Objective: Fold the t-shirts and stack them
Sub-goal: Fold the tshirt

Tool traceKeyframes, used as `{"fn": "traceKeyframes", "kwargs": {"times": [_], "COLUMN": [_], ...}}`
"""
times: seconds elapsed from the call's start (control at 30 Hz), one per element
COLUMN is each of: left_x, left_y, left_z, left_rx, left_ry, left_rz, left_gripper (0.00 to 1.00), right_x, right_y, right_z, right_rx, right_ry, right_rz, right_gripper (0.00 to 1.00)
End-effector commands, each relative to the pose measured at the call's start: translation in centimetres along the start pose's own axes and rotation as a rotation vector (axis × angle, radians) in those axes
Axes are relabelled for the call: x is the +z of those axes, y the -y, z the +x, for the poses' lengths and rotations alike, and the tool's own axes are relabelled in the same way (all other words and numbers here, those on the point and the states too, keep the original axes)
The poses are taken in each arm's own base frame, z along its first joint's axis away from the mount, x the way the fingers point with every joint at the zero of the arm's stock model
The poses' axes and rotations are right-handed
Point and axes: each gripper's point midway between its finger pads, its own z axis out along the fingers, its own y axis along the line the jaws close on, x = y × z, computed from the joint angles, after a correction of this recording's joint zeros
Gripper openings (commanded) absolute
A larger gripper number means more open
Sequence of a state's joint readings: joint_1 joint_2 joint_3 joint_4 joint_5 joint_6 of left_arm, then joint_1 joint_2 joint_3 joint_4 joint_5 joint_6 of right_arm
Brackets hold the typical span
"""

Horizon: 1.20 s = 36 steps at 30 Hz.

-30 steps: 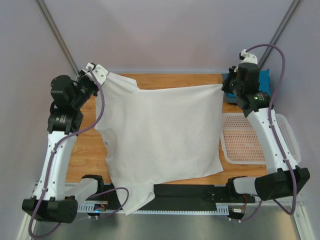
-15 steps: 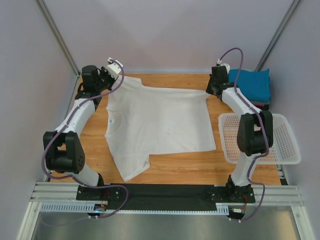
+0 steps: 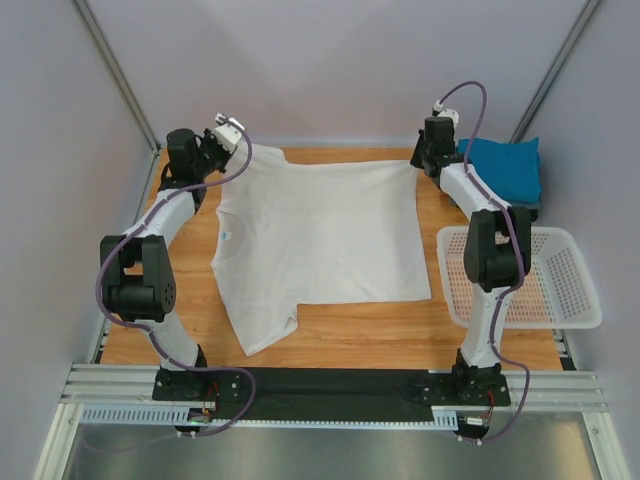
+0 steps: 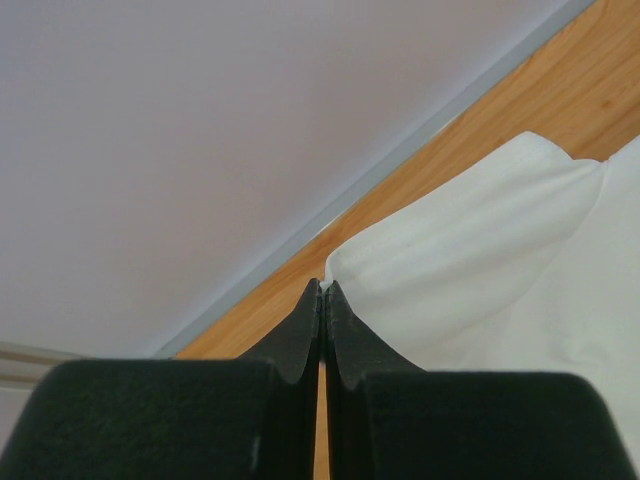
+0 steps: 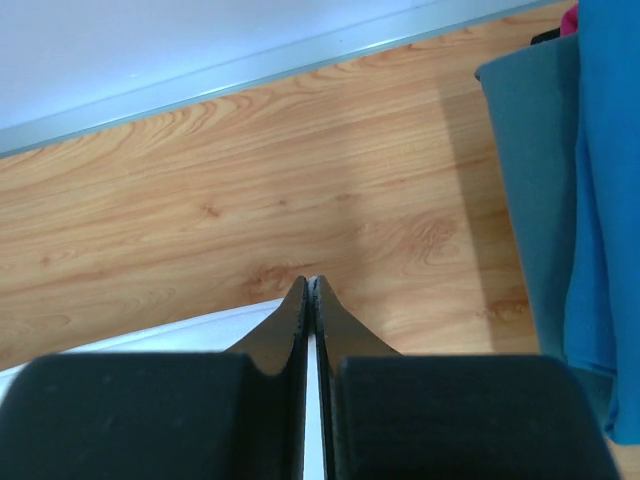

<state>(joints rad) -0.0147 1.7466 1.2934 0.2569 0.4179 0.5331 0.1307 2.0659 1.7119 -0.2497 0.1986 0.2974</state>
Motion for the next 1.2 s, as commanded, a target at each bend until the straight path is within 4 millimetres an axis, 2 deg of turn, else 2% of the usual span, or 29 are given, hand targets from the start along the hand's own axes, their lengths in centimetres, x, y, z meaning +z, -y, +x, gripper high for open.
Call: {"fn": "traceKeyframes", "kwargs": {"times": [0.0,0.07,0.27,0.4,0.57,0.8,1.17], "left_x": [-0.1,-0.3,-0.5,-0.4,-0.7,-1.7,-2.9], "left_y": [-0.7,-0.5,0.4,0.7,1.5,3.3,3.8], "left_z": [-3.2,-3.2,-2.1,-1.8,-1.1,1.2,0.8], "left_rx": [0.092,0.101,0.112,0.118,0.125,0.124,0.160], "left_ry": [0.132,0.137,0.119,0.122,0.114,0.062,0.058], "left_rz": [0.016,0.020,0.045,0.048,0.069,0.102,0.113], "left_gripper": [0.00,0.00,0.00,0.00,0.00,0.00,0.00], "right_x": [1.0,1.2,2.4,2.7,2.9,3.2,2.3], "right_y": [-0.2,-0.4,-0.4,-0.8,-0.3,0.3,1.0], "right_z": [-3.1,-3.5,-2.6,-2.4,-1.6,-0.6,0.3], "right_rx": [0.001,0.005,-0.006,-0.009,-0.013,-0.040,-0.063], "right_ry": [0.095,0.100,0.077,0.072,0.053,0.040,0.035], "right_rz": [-0.041,-0.059,-0.062,-0.082,-0.062,-0.044,-0.036], "right_gripper": [0.01,0.01,0.01,0.00,0.00,0.00,0.01]}}
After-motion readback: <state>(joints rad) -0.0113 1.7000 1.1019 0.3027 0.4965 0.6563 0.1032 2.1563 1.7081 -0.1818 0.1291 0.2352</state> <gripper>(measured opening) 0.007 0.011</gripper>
